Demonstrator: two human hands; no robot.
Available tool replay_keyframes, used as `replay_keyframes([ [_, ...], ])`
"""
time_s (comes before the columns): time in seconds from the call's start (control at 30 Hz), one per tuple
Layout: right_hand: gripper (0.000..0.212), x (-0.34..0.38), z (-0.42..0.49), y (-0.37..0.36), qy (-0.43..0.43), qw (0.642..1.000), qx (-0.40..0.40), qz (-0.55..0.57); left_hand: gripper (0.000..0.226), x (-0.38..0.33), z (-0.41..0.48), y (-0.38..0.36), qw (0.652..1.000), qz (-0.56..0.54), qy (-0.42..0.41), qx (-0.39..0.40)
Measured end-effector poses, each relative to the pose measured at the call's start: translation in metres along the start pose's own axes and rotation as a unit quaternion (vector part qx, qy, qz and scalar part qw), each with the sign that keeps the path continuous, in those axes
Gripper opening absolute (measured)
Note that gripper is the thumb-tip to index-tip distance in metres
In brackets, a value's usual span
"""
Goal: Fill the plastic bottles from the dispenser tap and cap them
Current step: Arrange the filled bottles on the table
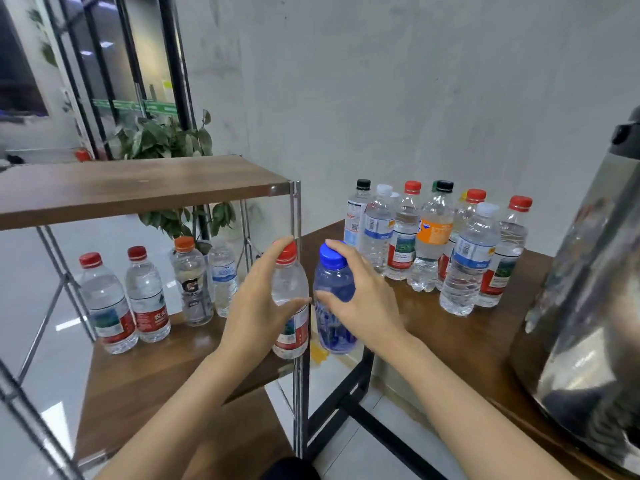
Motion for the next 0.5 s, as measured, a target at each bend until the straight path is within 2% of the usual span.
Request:
replay_keyframes([
  [0.33, 0.074, 0.041, 0.039, -0.108, 0.056, 0.991, 0.076, 0.097, 0.093, 0.047, -0.044, 0.083, 0.993, 0.064, 0.072, -0.073],
  [0.5, 0.072, 0.052, 0.061, -0.159, 0.051, 0.982, 0.104, 0.151, 0.09, 0.079, -0.061, 0.116, 0.981, 0.074, 0.139, -0.114],
])
Point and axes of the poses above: each hand's wrist, its own z-axis towards the middle knuckle, its own y-axis out of the back of the hand, x = y × z, the point moved 2 cm from there along z, towards the middle knuckle, and after that the axes turned 10 degrees about x, right-handed, at the moved point
